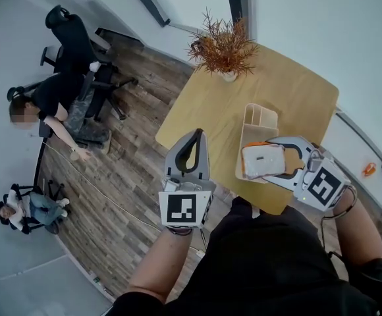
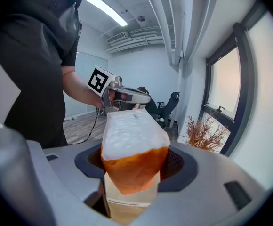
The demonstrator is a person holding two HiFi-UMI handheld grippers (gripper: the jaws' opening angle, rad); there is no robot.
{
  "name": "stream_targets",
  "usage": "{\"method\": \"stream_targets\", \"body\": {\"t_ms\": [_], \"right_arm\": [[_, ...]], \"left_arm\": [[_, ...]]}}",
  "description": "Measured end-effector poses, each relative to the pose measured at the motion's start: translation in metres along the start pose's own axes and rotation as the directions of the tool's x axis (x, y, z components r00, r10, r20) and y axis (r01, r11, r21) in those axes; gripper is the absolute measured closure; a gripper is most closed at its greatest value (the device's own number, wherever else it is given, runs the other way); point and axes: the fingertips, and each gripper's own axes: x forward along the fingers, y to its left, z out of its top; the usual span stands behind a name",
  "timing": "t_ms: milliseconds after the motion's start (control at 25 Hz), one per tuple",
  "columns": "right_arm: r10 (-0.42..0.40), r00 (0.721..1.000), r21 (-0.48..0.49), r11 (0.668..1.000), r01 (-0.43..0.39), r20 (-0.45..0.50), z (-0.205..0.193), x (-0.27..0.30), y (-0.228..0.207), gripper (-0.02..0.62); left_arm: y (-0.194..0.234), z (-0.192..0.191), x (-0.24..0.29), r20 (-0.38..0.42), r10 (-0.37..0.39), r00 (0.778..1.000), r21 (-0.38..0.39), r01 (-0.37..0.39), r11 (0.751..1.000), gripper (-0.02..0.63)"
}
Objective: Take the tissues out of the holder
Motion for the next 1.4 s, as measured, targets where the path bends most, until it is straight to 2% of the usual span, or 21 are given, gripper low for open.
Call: {"method": "stream_targets", "body": {"t_ms": [400, 720, 920, 1160, 1400], "right_arm": [[-0.040, 0.999, -0.024, 0.999, 0.041, 0.030, 0.026, -0.024, -0.012, 0.310], [-0.059, 0.997, -0.066, 0.996, 0.063, 0.054, 0.048, -0.044, -0.018, 0.310], [-0.072, 0.995, -0.088, 0.993, 0.079, 0.075, 0.064, -0.053, -0.019, 0.310], [-0.094, 0.992, -0.117, 0.988, 0.104, 0.084, 0.079, -0.065, -0.025, 0.310], [-0.101, 0.991, -0.144, 0.983, 0.113, 0.092, 0.092, -0.072, -0.024, 0.310]], "left_arm": [[-0.003, 0.026, -0.007, 0.036, 0.015, 0.999, 0.014, -0.016, 1.000, 0.601], [-0.006, 0.060, -0.008, 0.121, 0.015, 0.993, 0.051, -0.022, 0.998, 0.601], [-0.004, 0.078, -0.009, 0.132, 0.020, 0.991, 0.059, -0.028, 0.998, 0.601], [-0.011, 0.107, -0.009, 0.188, -0.003, 0.982, 0.094, -0.015, 0.995, 0.601], [-0.005, 0.121, -0.019, 0.209, 0.016, 0.978, 0.100, -0.038, 0.994, 0.601]]}}
